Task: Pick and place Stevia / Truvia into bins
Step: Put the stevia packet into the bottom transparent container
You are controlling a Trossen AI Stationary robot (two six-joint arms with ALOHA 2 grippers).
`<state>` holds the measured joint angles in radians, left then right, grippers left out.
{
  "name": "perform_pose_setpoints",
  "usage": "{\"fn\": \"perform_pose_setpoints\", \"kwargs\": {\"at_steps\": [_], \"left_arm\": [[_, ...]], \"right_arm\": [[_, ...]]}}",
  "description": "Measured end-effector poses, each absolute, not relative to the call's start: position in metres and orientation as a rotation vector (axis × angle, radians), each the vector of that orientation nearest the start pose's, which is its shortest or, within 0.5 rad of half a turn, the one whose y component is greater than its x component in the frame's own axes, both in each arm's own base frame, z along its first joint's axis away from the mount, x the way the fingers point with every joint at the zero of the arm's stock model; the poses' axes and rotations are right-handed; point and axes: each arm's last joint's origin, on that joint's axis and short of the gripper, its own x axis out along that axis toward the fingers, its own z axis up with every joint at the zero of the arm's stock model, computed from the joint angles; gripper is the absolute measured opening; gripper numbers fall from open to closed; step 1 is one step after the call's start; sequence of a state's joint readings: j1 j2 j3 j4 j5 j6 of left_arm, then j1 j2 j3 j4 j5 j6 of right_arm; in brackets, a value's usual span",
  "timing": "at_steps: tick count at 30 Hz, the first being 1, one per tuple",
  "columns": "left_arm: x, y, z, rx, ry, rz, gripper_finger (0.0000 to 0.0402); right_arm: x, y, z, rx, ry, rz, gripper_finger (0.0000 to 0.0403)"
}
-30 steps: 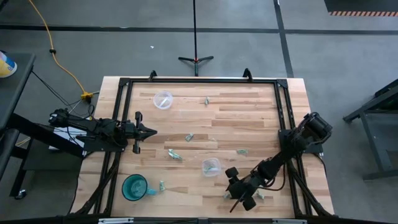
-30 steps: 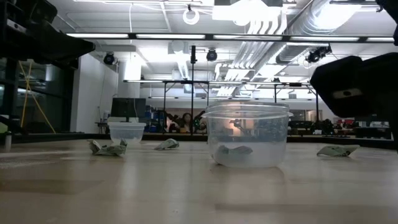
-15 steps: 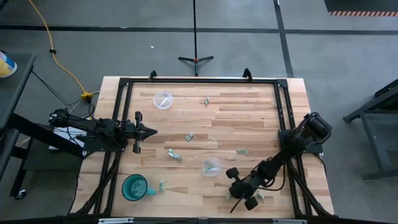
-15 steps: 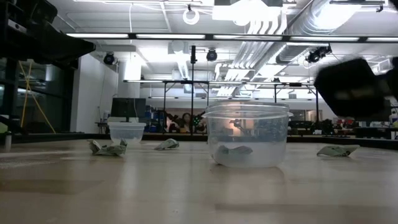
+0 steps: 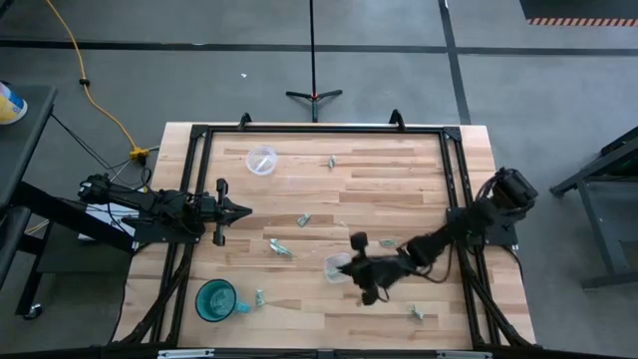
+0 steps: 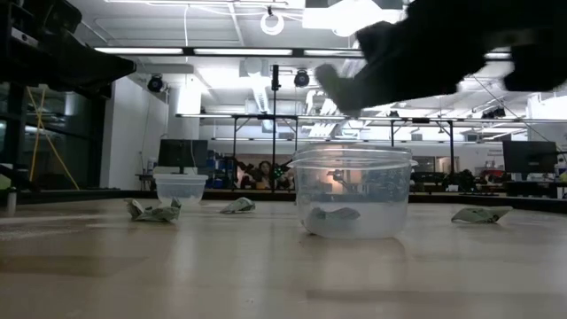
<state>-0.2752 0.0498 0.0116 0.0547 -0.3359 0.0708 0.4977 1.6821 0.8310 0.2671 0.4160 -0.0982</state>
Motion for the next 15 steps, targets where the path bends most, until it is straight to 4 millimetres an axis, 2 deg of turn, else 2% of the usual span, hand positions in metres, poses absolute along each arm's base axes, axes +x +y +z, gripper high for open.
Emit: {"fn": "perform_pose_setpoints", "kwargs": {"at_steps": [5, 12, 15], "left_arm": [[0.097, -0.018, 0.169, 0.066, -0.013, 0.061, 0.0049], [0.097, -0.018, 0.169, 0.067, -0.013, 0.061, 0.0049], [0.097, -0.018, 0.169, 0.067, -0.014, 0.061, 0.0049]], "right_arm": [[0.31, 0.126, 0.168, -0.258, 0.556, 0.108, 0.0005], [0.31, 0.122, 0.164, -0.225, 0.61, 0.285, 0.0002], [0.31, 0.123, 0.164, -0.233, 0.612, 0.289, 0.0007]]}}
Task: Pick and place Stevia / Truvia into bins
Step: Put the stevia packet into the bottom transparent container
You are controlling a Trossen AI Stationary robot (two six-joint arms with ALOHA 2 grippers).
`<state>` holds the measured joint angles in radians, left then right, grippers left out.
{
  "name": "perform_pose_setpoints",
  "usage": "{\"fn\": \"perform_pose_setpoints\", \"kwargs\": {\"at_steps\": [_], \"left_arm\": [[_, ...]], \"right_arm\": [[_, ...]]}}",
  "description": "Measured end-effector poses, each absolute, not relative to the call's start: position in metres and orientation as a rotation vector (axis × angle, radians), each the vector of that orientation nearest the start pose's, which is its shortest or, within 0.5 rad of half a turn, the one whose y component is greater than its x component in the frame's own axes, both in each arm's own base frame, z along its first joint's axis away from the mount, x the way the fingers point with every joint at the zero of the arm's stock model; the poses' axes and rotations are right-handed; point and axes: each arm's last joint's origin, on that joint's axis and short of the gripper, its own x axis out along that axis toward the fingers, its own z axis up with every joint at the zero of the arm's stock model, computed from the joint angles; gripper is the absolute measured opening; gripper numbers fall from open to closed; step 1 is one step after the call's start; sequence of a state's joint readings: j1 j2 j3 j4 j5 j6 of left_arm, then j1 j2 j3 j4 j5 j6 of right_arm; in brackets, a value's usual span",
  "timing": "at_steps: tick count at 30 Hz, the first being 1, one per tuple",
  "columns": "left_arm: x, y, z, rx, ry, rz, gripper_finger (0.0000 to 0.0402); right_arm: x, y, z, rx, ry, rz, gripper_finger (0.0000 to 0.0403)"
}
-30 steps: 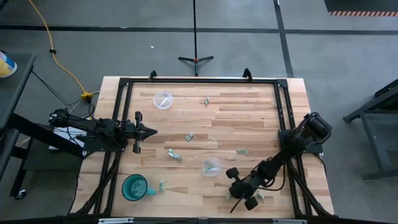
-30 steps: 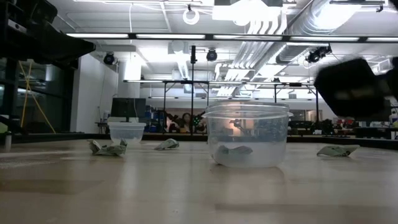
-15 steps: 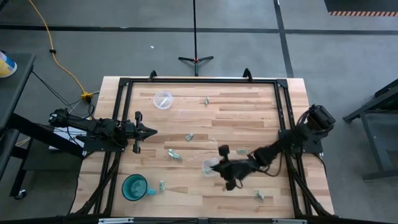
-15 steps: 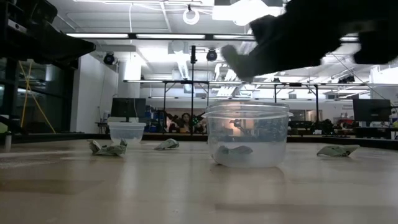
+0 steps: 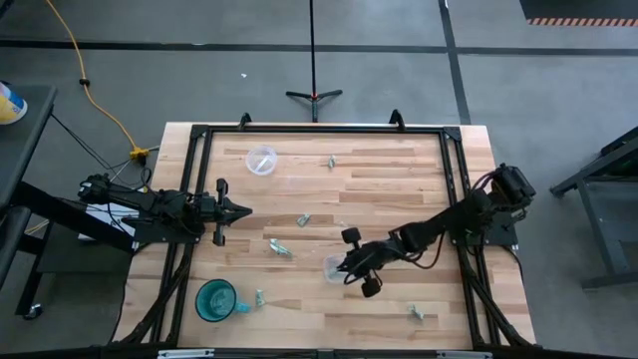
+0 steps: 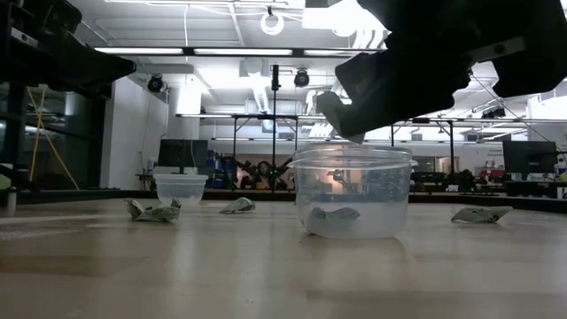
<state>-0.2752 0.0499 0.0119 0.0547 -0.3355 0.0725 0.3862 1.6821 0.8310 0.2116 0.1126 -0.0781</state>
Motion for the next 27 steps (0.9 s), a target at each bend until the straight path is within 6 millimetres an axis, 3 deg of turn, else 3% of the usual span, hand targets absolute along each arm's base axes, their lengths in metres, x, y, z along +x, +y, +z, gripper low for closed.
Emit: {"fn": "perform_pose_setpoints", "kwargs": {"at_steps": [4, 10, 16, 21, 27], "left_arm": [[0.097, -0.018, 0.169, 0.068, -0.014, 0.06, 0.0049], [0.097, -0.018, 0.169, 0.069, -0.013, 0.06, 0.0049], [0.097, -0.018, 0.169, 0.068, -0.014, 0.06, 0.0049], [0.097, -0.018, 0.169, 0.069, -0.013, 0.06, 0.0049], [0.097, -0.018, 0.169, 0.068, -0.014, 0.06, 0.0049]], "right_arm": [[0.31, 0.122, 0.163, -0.231, 0.62, 0.281, 0.0048], [0.309, 0.12, 0.164, -0.19, 0.627, 0.176, 0.0151], [0.29, 0.114, 0.188, 0.037, 0.706, 0.151, 0.0228], [0.262, 0.118, 0.202, 0.429, 0.913, 0.139, 0.0244], [0.225, 0.156, 0.189, 0.601, 1.2, 0.085, 0.0236]]}}
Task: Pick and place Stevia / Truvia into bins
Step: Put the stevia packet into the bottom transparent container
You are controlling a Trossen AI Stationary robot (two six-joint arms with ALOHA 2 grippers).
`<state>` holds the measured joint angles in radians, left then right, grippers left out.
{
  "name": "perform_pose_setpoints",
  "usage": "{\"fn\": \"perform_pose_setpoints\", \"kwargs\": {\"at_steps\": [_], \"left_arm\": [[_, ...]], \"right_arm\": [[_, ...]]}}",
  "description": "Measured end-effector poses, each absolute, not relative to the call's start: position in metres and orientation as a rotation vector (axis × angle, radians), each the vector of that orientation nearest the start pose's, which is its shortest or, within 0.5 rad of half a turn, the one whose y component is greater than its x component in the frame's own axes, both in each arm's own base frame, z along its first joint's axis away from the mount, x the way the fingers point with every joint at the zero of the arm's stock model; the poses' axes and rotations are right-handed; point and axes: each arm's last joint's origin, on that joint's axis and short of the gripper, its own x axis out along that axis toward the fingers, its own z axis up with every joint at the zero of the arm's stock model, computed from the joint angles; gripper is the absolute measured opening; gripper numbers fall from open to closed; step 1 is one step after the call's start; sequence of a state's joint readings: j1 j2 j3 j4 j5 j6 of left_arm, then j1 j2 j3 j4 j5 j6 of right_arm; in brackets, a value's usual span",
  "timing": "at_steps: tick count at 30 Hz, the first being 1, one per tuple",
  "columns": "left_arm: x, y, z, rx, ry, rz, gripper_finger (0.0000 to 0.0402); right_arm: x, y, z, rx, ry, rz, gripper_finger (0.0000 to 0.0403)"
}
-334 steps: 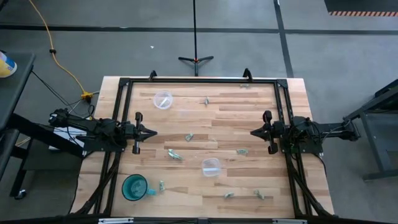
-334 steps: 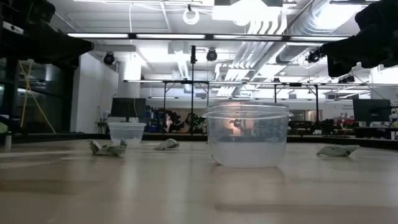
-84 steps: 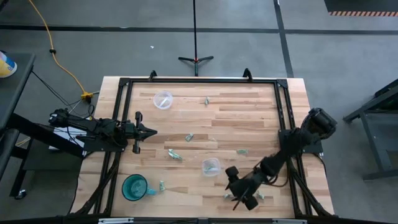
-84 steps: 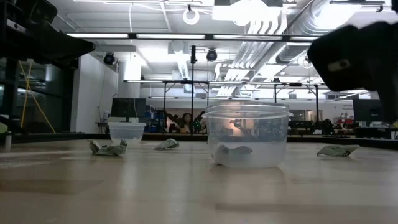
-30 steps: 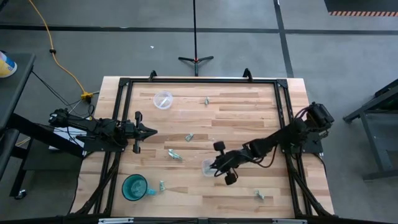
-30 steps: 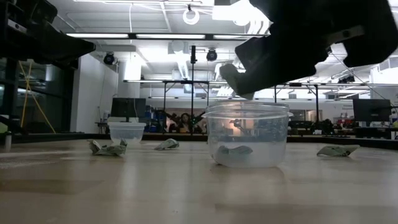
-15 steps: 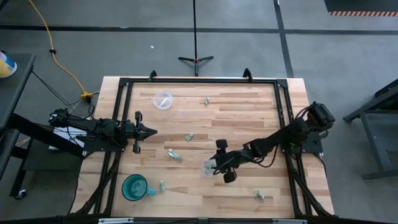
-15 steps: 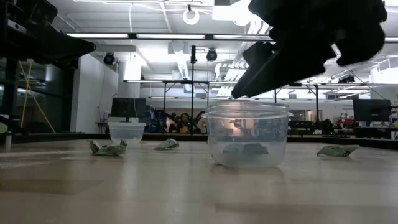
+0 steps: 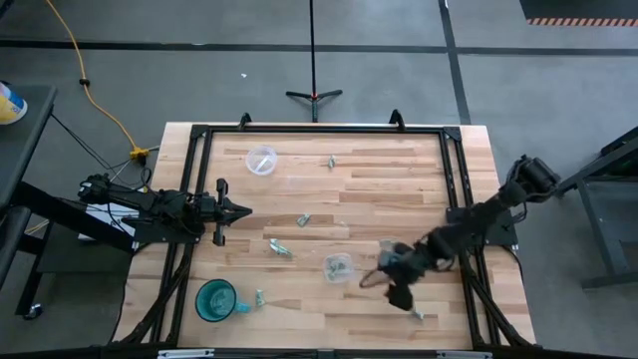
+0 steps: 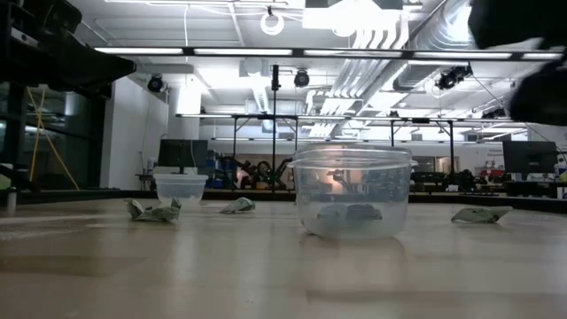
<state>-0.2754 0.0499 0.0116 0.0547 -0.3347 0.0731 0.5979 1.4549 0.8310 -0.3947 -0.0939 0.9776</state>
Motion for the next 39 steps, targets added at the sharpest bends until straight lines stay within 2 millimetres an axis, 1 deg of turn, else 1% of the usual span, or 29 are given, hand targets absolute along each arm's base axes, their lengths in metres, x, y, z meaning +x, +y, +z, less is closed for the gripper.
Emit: {"fn": "perform_pose_setpoints", "kwargs": {"at_steps": [4, 7, 11, 14, 22, 26, 29, 33, 37, 39], "left_arm": [[0.097, -0.018, 0.169, 0.068, -0.014, 0.06, 0.0049], [0.097, -0.018, 0.169, 0.063, -0.013, 0.06, 0.0049], [0.097, -0.018, 0.169, 0.018, -0.015, 0.06, 0.0049], [0.097, -0.018, 0.169, 0.016, -0.015, 0.059, 0.0049], [0.097, -0.017, 0.169, 0.015, -0.016, 0.099, 0.0049], [0.097, -0.016, 0.169, 0.014, -0.018, 0.107, 0.0049], [0.097, -0.016, 0.169, 0.014, -0.017, 0.11, 0.0049], [0.097, -0.016, 0.169, 0.013, -0.018, 0.11, 0.0049], [0.097, -0.016, 0.169, 0.013, -0.018, 0.113, 0.0049], [0.097, -0.016, 0.169, 0.013, -0.018, 0.113, 0.0049]], "right_arm": [[0.206, 0.184, 0.19, 0.677, 1.244, 0.102, 0.0224], [0.191, 0.2, 0.188, 0.655, 1.245, 0.103, 0.0213], [0.177, 0.217, 0.177, 0.621, 1.268, 0.075, 0.0199], [0.172, 0.226, 0.166, 0.615, 1.305, 0.06, 0.019], [0.171, 0.232, 0.141, 0.61, 1.396, -0.037, 0.0169], [0.172, 0.233, 0.135, 0.597, 1.406, -0.049, 0.0159], [0.171, 0.233, 0.134, 0.592, 1.418, -0.053, 0.0143], [0.171, 0.232, 0.133, 0.589, 1.437, -0.048, 0.0095], [0.17, 0.233, 0.132, 0.577, 1.458, -0.017, 0.0026], [0.174, 0.234, 0.133, 0.541, 1.426, 0.044, 0.0007]]}}
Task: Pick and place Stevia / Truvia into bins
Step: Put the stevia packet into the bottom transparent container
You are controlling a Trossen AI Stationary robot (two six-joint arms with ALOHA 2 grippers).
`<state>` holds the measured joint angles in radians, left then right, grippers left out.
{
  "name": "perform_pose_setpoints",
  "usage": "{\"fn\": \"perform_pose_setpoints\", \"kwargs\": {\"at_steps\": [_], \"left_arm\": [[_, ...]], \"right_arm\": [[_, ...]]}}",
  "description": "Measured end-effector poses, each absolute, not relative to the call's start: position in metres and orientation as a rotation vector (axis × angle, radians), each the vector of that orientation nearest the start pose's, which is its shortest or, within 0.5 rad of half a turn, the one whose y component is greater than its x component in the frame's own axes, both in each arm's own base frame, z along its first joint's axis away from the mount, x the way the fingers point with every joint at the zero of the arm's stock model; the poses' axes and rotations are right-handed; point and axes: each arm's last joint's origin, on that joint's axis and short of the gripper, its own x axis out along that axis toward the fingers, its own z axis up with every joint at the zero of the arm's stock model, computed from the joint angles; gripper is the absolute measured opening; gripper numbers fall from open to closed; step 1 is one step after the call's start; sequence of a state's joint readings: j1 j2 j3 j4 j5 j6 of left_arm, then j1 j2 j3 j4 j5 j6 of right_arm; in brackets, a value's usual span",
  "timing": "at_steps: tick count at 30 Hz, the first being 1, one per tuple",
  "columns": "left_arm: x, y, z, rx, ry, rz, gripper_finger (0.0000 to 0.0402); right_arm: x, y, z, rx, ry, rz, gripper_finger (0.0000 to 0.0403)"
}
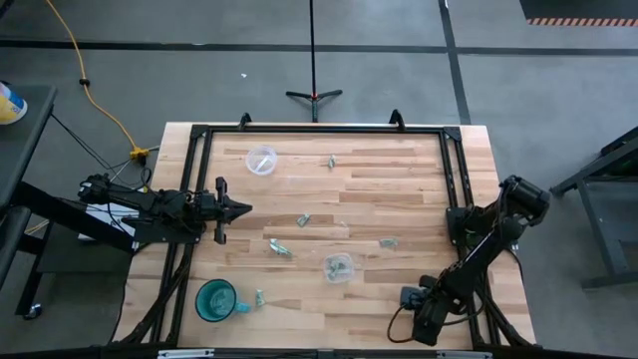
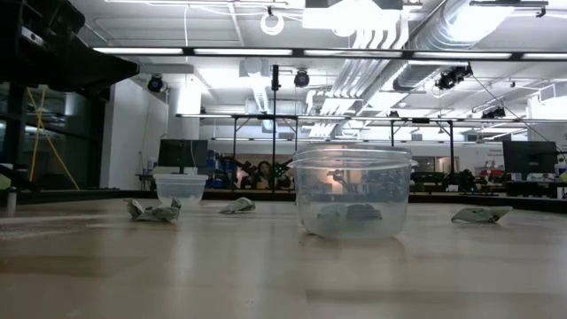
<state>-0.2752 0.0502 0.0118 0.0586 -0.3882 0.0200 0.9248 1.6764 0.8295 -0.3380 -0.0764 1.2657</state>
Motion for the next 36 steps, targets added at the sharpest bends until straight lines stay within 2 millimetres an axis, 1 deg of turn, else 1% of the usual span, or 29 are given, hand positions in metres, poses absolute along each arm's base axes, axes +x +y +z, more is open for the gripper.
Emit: {"fn": "perform_pose_setpoints", "kwargs": {"at_steps": [4, 8, 11, 14, 18, 21, 24, 29, 33, 36], "left_arm": [[0.097, -0.016, 0.169, 0.013, -0.018, 0.113, 0.0049], [0.097, -0.016, 0.169, 0.013, -0.018, 0.113, 0.0049], [0.097, -0.016, 0.169, 0.013, -0.018, 0.113, 0.0049], [0.097, -0.016, 0.169, 0.013, -0.018, 0.113, 0.0049], [0.097, -0.016, 0.169, 0.013, -0.018, 0.113, 0.0049], [0.097, -0.016, 0.169, 0.013, -0.018, 0.113, 0.0049], [0.097, -0.016, 0.169, 0.013, -0.018, 0.113, 0.0049], [0.097, -0.016, 0.169, 0.014, -0.018, 0.112, 0.0049], [0.097, -0.016, 0.169, 0.014, -0.018, 0.112, 0.0049], [0.097, -0.016, 0.169, 0.014, -0.018, 0.112, 0.0049]], "right_arm": [[0.193, 0.233, 0.138, 0.413, 1.209, 0.165, 0.002], [0.221, 0.223, 0.146, 0.233, 0.963, 0.245, 0.0005], [0.246, 0.205, 0.152, 0.108, 0.839, 0.271, 0.0007], [0.271, 0.182, 0.157, 0.025, 0.742, 0.278, 0.0009], [0.295, 0.149, 0.162, 0.022, 0.689, 0.342, 0.0003], [0.306, 0.132, 0.166, 0.071, 0.663, 0.374, 0.0007], [0.313, 0.12, 0.168, 0.08, 0.634, 0.391, 0.0003], [0.318, 0.111, 0.171, 0.102, 0.604, 0.432, 0.0005], [0.321, 0.105, 0.173, 0.054, 0.571, 0.366, 0.0002], [0.322, 0.1, 0.171, 0.002, 0.576, 0.294, 0.0012]]}}
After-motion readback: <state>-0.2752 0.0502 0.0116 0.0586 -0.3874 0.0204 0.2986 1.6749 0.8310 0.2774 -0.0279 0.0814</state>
